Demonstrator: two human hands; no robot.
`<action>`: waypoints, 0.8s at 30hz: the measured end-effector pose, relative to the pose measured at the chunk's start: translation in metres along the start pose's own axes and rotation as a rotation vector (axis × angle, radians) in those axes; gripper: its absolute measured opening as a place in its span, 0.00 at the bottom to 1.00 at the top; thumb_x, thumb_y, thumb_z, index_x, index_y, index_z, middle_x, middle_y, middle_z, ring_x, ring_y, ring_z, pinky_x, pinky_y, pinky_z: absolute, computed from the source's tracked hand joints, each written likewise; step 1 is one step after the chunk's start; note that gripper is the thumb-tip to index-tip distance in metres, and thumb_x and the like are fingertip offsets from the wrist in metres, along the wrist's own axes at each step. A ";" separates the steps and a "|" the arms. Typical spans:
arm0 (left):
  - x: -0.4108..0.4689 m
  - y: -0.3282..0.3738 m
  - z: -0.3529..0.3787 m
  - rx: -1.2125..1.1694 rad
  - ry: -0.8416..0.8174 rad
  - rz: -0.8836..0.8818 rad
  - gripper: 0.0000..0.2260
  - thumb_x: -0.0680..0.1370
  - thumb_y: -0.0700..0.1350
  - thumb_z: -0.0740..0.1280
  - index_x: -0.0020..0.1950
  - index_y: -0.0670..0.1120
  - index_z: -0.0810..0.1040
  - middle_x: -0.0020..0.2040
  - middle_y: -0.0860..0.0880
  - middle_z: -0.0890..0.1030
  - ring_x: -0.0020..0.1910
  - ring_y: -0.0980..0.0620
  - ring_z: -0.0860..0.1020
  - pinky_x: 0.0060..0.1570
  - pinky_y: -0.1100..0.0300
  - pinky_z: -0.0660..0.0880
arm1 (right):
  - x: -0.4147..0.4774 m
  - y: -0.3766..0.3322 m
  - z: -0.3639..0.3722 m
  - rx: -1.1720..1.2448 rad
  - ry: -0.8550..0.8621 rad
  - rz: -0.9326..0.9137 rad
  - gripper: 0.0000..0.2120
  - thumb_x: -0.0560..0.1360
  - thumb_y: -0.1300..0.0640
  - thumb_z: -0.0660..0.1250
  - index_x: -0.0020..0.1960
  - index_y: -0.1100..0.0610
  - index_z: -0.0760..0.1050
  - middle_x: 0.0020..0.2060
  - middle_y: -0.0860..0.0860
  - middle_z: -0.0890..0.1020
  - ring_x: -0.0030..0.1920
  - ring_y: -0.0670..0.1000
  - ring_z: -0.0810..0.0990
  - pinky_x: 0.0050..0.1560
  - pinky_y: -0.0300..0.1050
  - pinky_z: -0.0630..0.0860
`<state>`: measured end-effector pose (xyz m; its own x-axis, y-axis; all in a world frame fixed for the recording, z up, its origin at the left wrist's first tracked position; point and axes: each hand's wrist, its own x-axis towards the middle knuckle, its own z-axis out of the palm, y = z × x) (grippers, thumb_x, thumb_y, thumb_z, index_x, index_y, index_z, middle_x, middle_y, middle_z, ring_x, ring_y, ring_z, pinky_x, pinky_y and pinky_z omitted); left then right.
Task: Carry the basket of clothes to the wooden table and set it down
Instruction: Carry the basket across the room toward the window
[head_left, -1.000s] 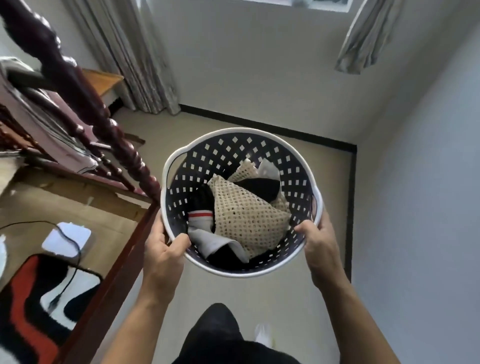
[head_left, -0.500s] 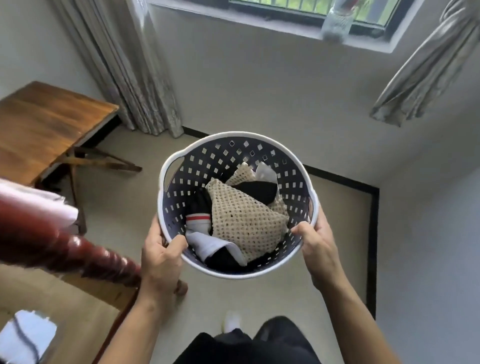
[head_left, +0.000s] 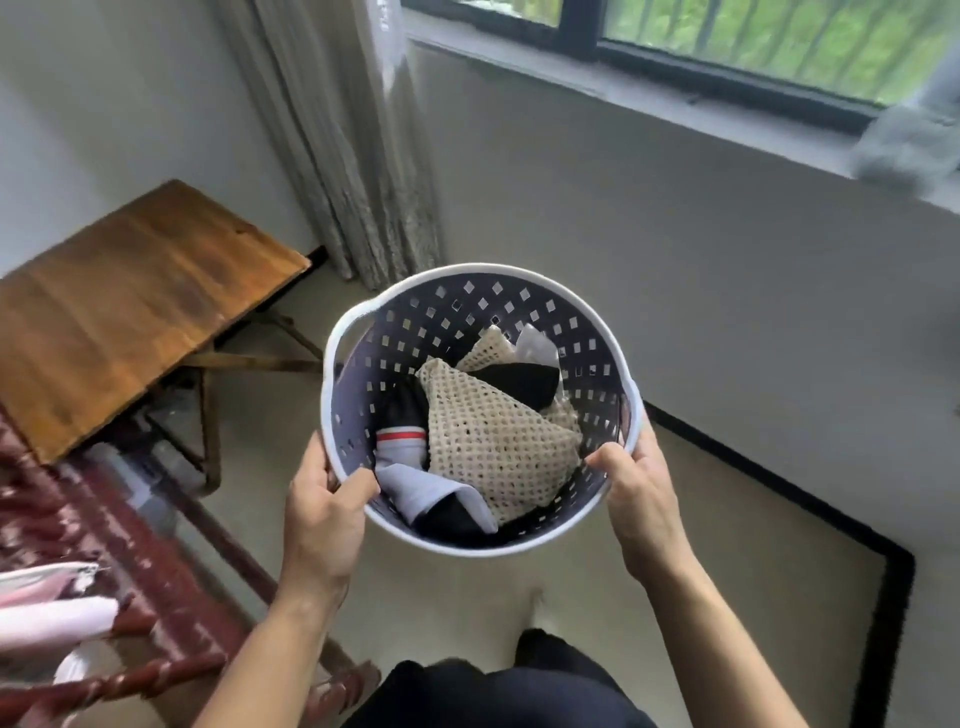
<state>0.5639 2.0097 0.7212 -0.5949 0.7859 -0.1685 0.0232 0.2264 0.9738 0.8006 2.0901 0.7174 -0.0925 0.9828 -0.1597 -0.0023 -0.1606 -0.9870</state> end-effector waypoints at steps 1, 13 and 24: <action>0.015 0.005 -0.002 -0.008 0.048 -0.019 0.15 0.68 0.36 0.64 0.51 0.50 0.81 0.37 0.59 0.83 0.36 0.59 0.78 0.40 0.61 0.74 | 0.025 -0.006 0.012 -0.015 -0.052 -0.007 0.32 0.66 0.65 0.59 0.67 0.46 0.73 0.47 0.34 0.85 0.48 0.33 0.81 0.51 0.33 0.77; 0.206 0.000 -0.072 -0.146 0.551 -0.140 0.12 0.66 0.38 0.63 0.46 0.51 0.77 0.41 0.52 0.80 0.35 0.62 0.77 0.39 0.60 0.71 | 0.247 -0.025 0.236 -0.139 -0.553 -0.047 0.28 0.68 0.67 0.59 0.66 0.53 0.76 0.51 0.42 0.84 0.54 0.43 0.80 0.59 0.45 0.75; 0.428 0.036 -0.166 -0.008 0.558 -0.227 0.24 0.67 0.45 0.65 0.63 0.56 0.79 0.59 0.54 0.85 0.61 0.45 0.81 0.63 0.42 0.75 | 0.400 -0.059 0.421 -0.157 -0.531 -0.066 0.30 0.68 0.65 0.60 0.71 0.59 0.75 0.62 0.51 0.83 0.65 0.52 0.79 0.67 0.50 0.73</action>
<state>0.1765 2.2592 0.7095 -0.9162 0.2969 -0.2691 -0.1590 0.3471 0.9242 0.3449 2.4547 0.7185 -0.5864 0.8030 -0.1068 0.1198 -0.0444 -0.9918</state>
